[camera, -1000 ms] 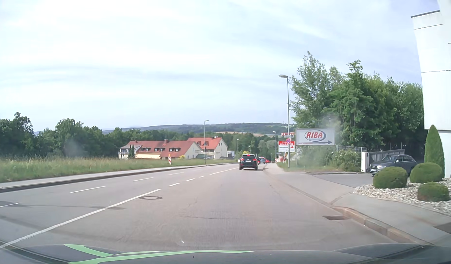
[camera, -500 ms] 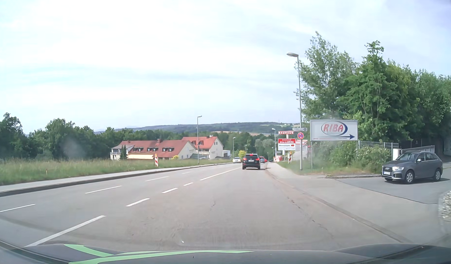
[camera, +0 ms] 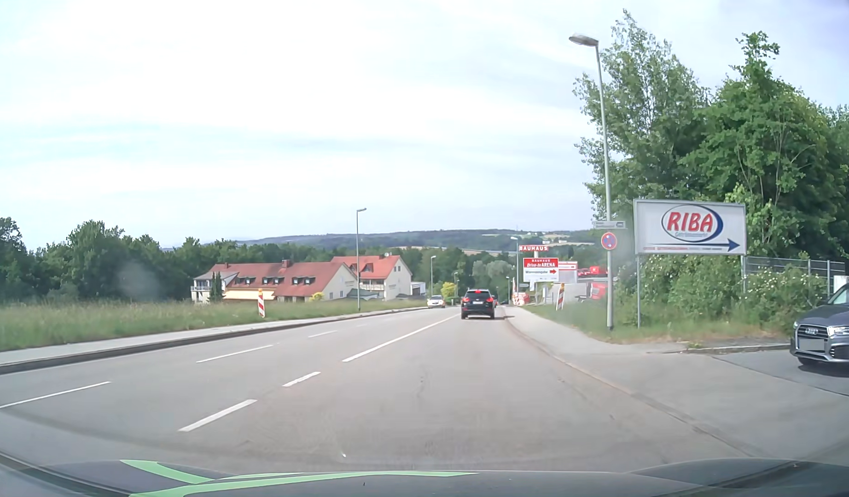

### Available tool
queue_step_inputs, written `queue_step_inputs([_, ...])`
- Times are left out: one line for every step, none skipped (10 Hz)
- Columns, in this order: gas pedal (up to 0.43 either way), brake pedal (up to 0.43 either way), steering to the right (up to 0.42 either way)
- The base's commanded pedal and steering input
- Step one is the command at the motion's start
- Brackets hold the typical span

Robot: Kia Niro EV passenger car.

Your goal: Follow the waypoints while adhering to traffic rules and regulations

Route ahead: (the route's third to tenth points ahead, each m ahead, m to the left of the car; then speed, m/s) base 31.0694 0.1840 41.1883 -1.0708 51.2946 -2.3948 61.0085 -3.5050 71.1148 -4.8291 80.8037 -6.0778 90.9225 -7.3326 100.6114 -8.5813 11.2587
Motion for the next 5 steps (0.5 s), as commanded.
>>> queue_step_inputs([0.000, 0.000, 0.018])
queue_step_inputs([0.000, 0.000, 0.020])
queue_step_inputs([0.000, 0.000, 0.022])
queue_step_inputs([0.000, 0.000, 0.023])
queue_step_inputs([0.000, 0.000, 0.024])
